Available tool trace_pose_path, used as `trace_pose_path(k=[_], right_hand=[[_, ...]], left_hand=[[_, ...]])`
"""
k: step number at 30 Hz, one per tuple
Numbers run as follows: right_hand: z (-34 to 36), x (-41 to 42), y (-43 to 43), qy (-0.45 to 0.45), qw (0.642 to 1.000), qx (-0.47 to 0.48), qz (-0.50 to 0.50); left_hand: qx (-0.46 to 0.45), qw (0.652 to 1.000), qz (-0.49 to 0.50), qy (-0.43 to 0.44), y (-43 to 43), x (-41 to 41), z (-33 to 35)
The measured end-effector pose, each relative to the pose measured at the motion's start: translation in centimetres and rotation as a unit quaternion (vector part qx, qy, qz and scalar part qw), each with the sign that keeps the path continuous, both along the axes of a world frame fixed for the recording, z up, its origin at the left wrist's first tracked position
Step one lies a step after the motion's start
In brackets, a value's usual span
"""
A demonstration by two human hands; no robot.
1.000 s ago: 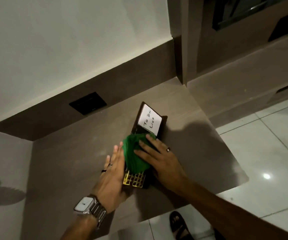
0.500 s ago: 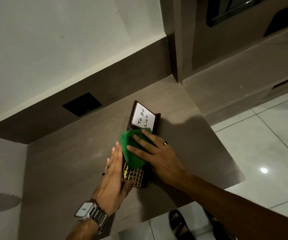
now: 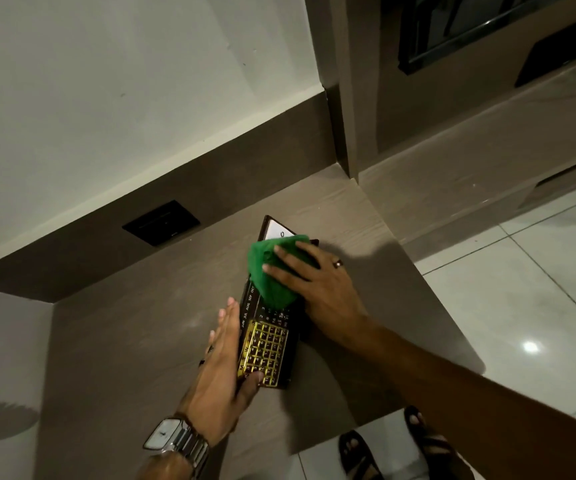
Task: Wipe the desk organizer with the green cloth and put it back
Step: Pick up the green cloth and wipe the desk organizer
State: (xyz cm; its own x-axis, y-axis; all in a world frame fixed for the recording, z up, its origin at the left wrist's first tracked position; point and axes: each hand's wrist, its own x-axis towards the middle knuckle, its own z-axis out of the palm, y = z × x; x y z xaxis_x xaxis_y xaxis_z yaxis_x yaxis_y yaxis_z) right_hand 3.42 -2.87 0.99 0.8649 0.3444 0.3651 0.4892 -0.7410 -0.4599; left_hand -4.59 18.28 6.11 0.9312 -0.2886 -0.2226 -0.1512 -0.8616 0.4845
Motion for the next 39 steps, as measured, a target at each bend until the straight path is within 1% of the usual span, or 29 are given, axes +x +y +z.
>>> trace_pose_path(k=[2,6,8,10,13,14,15,16,18,20,21,24,26,27,28,29,31,32,33,35,37,39], right_hand=[[-1.2,-1.0,-0.5,0.019,1.000,-0.017,-0.008],[-4.1,-5.5,-0.5,0.006,0.997,-0.034,0.075],[-4.1,-5.6,-0.1,-0.004,0.996,-0.027,0.082],[-3.3,-4.2,-0.1,-0.005,0.998,-0.027,0.053],[-2.6,-2.0,-1.7,0.031,0.997,-0.062,-0.025],[-2.9,-2.3,-2.2,0.033,0.996,-0.074,-0.034],[-3.4,-3.1,-2.5,0.027,0.996,-0.080,-0.024],[-4.1,-4.1,-2.5,0.020,0.996,-0.084,0.006],[-5.0,-6.0,-2.0,0.006,0.992,-0.088,0.089],[-4.7,-5.9,-2.1,0.003,0.988,-0.100,0.117],[-4.1,-4.9,-2.4,0.001,0.991,-0.096,0.094],[-1.7,-0.7,-4.1,0.036,0.992,-0.107,-0.050],[-0.9,0.4,-3.9,0.055,0.988,-0.107,-0.100],[-0.9,-0.3,-3.3,0.047,0.989,-0.099,-0.095],[-1.2,-1.7,-2.3,0.035,0.993,-0.092,-0.064],[-1.8,-3.5,-1.3,0.022,0.996,-0.084,-0.009],[-2.8,-6.7,-0.3,-0.002,0.991,-0.086,0.105],[-2.9,-6.8,-0.6,0.006,0.987,-0.097,0.129],[-2.6,-5.9,-1.3,0.014,0.988,-0.100,0.121],[-1.6,-2.1,-2.6,0.020,0.995,-0.092,0.032],[-0.3,1.6,-3.9,0.030,0.991,-0.110,-0.068],[0.1,3.2,-3.8,0.039,0.986,-0.111,-0.117]], left_hand=[[-0.002,1.000,0.004,0.001,0.0,0.0,0.1],[0.009,1.000,-0.001,-0.005,-0.1,-0.1,0.1],[0.020,1.000,-0.004,-0.003,-0.1,0.0,0.0],[0.023,1.000,-0.005,-0.001,0.0,0.0,0.0],[0.028,1.000,-0.001,0.008,0.1,0.0,0.0],[0.025,1.000,-0.003,0.007,0.1,0.0,-0.1],[0.023,1.000,-0.004,0.007,0.1,0.0,-0.1],[0.020,1.000,-0.002,0.007,0.1,0.1,-0.1],[0.015,1.000,0.005,0.008,0.1,0.1,-0.3],[0.011,1.000,0.007,0.011,0.1,0.1,-0.3],[0.012,1.000,0.007,0.012,0.1,0.1,-0.2],[0.018,1.000,0.011,0.013,0.1,0.1,-0.2],[0.016,1.000,0.015,0.017,0.0,0.1,-0.2],[0.016,1.000,0.017,0.018,0.0,0.2,-0.2],[0.015,1.000,0.018,0.017,0.0,0.1,-0.2],[0.012,1.000,0.019,0.016,0.0,0.1,-0.2],[0.006,1.000,0.022,0.015,-0.1,0.0,-0.3],[0.004,1.000,0.025,0.015,-0.1,0.0,-0.3],[0.004,1.000,0.027,0.014,-0.1,-0.1,-0.3],[0.009,0.999,0.032,0.016,0.0,-0.1,-0.2],[0.013,0.999,0.034,0.020,0.0,0.0,-0.3],[0.011,0.999,0.034,0.019,0.0,-0.1,-0.2]])
